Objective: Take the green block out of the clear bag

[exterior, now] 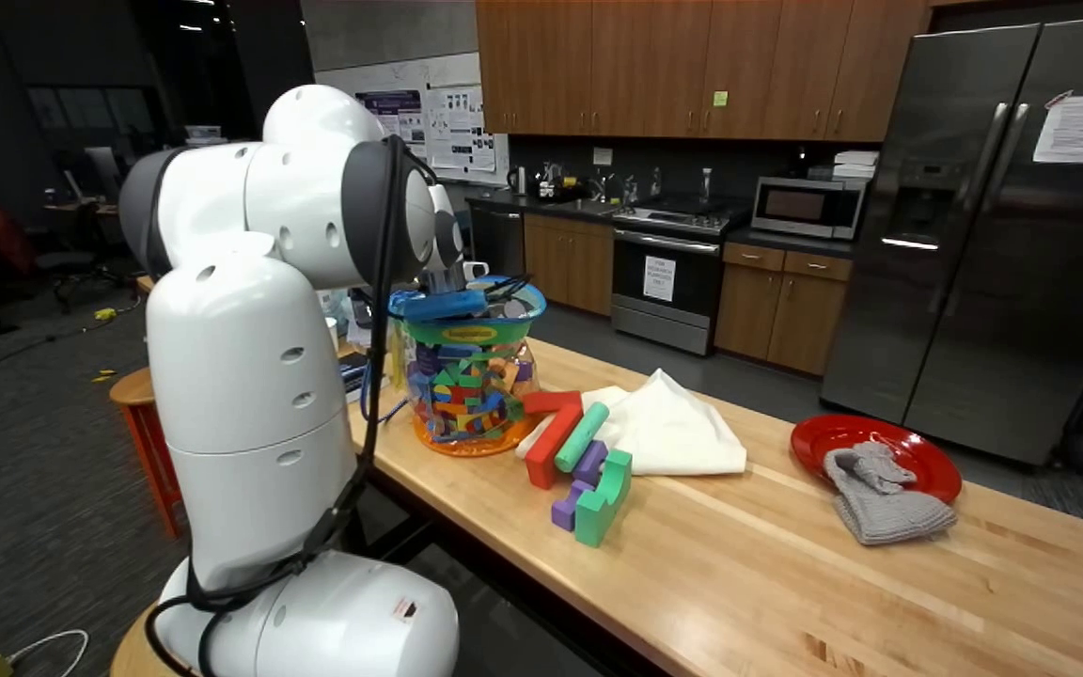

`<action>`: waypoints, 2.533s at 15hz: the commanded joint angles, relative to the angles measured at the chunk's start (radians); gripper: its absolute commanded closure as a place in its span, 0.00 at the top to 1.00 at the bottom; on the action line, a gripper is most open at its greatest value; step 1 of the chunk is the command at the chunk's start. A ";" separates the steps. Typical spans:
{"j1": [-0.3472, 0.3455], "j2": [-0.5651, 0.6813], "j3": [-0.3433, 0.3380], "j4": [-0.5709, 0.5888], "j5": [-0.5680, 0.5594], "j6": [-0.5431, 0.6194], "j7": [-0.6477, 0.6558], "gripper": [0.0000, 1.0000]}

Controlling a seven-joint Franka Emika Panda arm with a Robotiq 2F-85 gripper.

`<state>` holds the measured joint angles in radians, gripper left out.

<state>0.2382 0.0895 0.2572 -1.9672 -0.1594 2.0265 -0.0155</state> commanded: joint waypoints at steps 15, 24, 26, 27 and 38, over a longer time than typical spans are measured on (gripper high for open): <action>0.006 0.004 -0.004 0.032 -0.003 -0.083 -0.088 0.35; 0.006 -0.004 -0.005 0.025 -0.008 -0.052 -0.081 0.26; 0.007 -0.031 -0.004 0.028 -0.020 -0.078 -0.088 0.24; 0.008 -0.034 -0.003 0.032 -0.019 -0.077 -0.089 0.21; -0.016 -0.068 -0.035 0.143 -0.067 -0.039 -0.153 0.06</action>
<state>0.2302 0.0360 0.2317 -1.8543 -0.2046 1.9741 -0.1379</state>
